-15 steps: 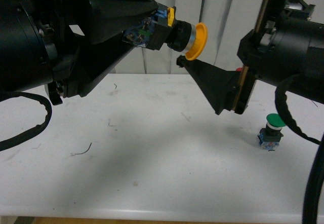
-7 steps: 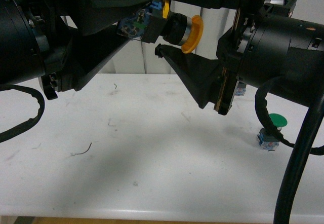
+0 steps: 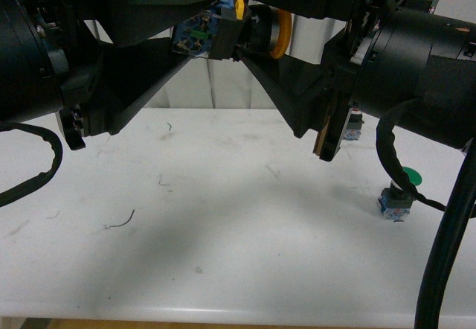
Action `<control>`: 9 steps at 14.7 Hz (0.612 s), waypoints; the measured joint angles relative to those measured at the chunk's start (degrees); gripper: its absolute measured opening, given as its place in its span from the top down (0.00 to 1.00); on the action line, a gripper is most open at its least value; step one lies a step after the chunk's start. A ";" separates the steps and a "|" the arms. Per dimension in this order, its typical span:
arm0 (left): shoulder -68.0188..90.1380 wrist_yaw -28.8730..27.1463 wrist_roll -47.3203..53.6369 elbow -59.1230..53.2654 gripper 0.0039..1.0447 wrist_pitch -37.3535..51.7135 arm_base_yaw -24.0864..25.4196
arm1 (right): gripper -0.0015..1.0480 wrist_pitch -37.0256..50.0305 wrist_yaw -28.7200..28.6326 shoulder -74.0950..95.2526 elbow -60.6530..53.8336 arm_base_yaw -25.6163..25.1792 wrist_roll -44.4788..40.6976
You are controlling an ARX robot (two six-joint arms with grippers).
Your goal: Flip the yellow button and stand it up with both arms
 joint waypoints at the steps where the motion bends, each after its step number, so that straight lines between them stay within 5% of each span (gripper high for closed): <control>1: 0.00 0.00 -0.09 0.00 0.67 0.02 0.00 | 0.62 0.00 0.00 -0.02 0.00 0.00 0.02; 2: 0.00 0.02 -0.20 0.00 0.63 0.00 0.00 | 0.62 0.00 0.02 -0.02 0.00 -0.02 0.02; 7: -1.22 -0.02 1.97 -0.87 0.12 0.50 1.40 | 0.66 -0.55 0.42 -0.26 -0.04 -0.81 -1.92; 9: -2.10 0.50 1.95 -1.77 0.06 0.52 2.93 | 0.66 -0.55 0.63 -0.26 -0.04 -0.94 -1.97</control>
